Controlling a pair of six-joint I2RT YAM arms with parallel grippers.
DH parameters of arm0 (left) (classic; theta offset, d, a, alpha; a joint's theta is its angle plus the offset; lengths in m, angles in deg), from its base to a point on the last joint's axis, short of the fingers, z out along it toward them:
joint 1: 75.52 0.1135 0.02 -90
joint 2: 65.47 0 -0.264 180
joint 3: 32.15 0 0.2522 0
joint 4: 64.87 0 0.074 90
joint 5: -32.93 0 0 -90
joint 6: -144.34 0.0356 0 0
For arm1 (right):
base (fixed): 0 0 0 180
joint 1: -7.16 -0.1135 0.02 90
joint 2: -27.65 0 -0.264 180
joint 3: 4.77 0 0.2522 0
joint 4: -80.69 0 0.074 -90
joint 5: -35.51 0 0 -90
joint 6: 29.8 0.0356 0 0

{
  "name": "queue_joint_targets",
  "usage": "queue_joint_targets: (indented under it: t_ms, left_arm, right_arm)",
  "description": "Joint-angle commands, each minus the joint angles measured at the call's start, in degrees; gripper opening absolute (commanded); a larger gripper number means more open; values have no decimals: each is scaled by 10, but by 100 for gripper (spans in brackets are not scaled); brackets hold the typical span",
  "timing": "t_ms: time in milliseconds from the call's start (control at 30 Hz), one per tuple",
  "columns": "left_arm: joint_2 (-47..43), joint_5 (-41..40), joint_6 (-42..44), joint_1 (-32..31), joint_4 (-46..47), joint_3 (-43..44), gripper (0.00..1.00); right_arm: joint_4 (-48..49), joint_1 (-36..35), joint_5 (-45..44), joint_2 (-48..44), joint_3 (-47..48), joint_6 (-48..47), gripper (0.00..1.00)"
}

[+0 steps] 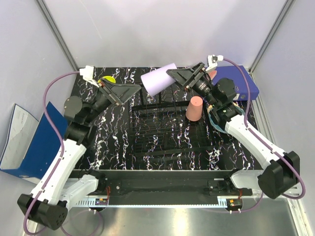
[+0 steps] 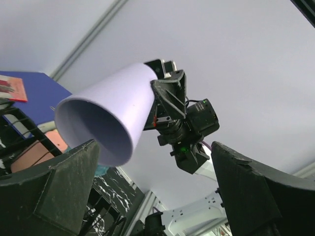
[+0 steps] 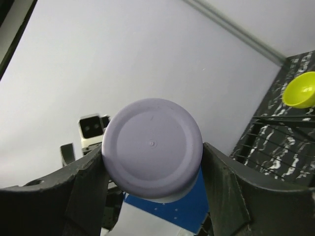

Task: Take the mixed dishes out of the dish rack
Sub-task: Place the cup at the center of the board.

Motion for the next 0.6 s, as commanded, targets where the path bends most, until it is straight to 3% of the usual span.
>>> queue_joint_targets:
  t_ms: [0, 300, 433, 467, 567]
  left_arm:
    - [22, 17, -5, -32, 56, 5, 99]
    - [40, 0, 9, -49, 53, 12, 96]
    - [38, -4, 15, -51, 56, 9, 62]
    - [37, -7, 16, -51, 56, 10, 47]
    - [37, -6, 23, -51, 47, 13, 21]
  right_arm:
    - [80, -22, 32, 15, 48, 17, 0]
    - [67, -54, 47, 34, 57, -5, 0]
    - [58, -59, 45, 29, 43, -15, 0]
    - [54, -60, 47, 28, 44, -18, 0]
    - [36, -62, 50, 25, 47, -29, 0]
